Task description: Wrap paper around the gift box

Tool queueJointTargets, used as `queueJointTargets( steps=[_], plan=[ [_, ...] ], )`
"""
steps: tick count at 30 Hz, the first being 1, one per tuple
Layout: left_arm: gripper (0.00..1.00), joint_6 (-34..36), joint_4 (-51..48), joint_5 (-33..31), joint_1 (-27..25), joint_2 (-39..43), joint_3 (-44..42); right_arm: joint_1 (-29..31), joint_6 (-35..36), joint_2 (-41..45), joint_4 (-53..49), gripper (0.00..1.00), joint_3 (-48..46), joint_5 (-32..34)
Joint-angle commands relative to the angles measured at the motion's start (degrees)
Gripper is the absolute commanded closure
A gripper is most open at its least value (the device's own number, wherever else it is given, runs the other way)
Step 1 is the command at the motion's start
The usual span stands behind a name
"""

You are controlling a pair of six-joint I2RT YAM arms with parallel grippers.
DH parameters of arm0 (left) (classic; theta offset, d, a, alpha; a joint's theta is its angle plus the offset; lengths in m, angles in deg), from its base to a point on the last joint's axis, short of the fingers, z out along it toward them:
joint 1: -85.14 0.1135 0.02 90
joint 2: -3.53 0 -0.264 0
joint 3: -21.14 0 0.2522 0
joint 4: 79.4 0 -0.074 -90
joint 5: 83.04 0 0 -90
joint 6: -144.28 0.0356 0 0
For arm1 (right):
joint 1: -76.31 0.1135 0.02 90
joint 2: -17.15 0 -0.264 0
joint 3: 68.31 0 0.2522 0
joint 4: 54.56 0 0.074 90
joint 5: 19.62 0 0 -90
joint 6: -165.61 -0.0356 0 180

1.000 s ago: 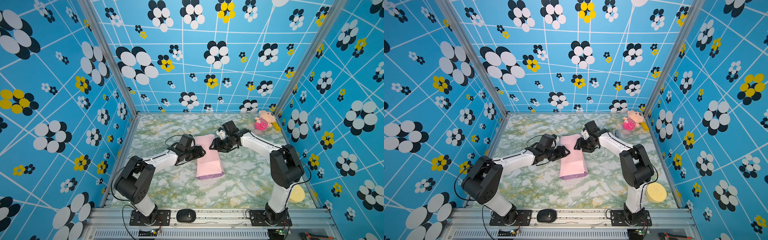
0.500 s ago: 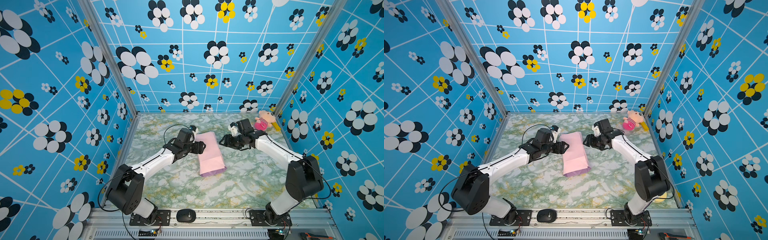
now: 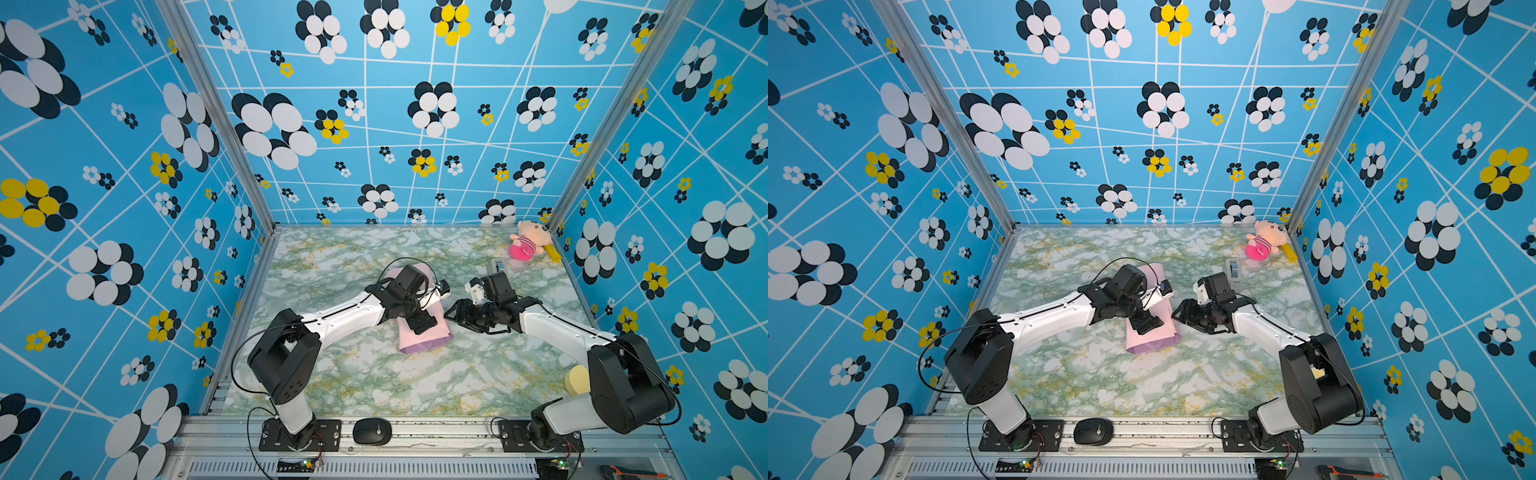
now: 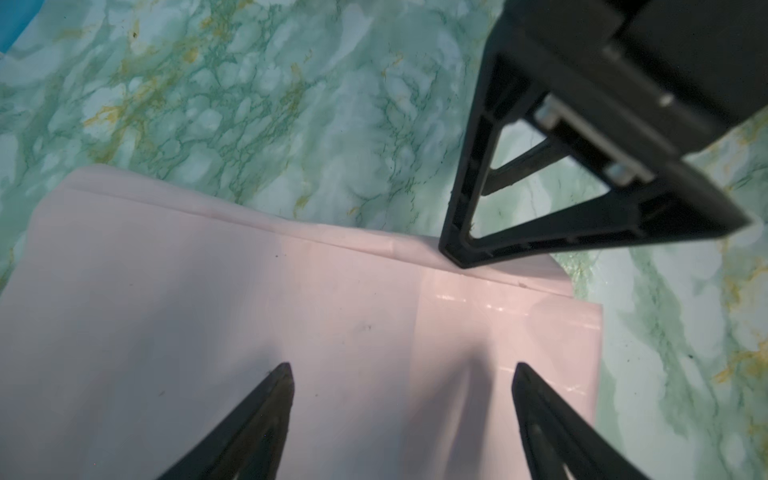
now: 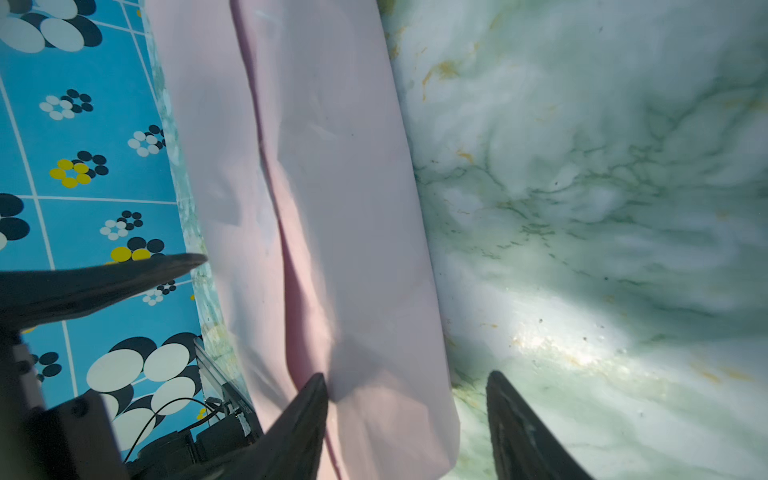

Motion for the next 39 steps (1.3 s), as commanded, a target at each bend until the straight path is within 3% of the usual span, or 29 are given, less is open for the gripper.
queueJointTargets(
  steps=[1, 18, 23, 30, 39],
  plan=[
    [0.17, 4.49, -1.47, -5.01, -0.02, -1.1, 0.73, 0.32, -1.4, 1.73, 2.41, 0.37, -2.01, 0.88],
    [0.24, 9.5, 2.23, -17.85, -1.92, -4.8, -1.93, 0.68, -2.51, 7.02, 10.71, 0.37, -10.1, 6.95],
    [0.43, 8.23, 4.59, -17.86, -2.01, -4.04, -3.2, 1.7, 2.72, 7.64, 14.41, 0.37, -11.24, 8.68],
    [0.44, 7.43, 5.46, -16.49, -2.02, -4.42, -3.9, 4.98, 16.11, 4.74, 20.02, 0.36, -9.92, 10.89],
    [0.45, 7.24, 6.45, -14.04, -2.02, -4.38, -4.85, 5.01, 25.16, -4.99, 20.46, 0.37, -4.21, 8.07]
  ],
)
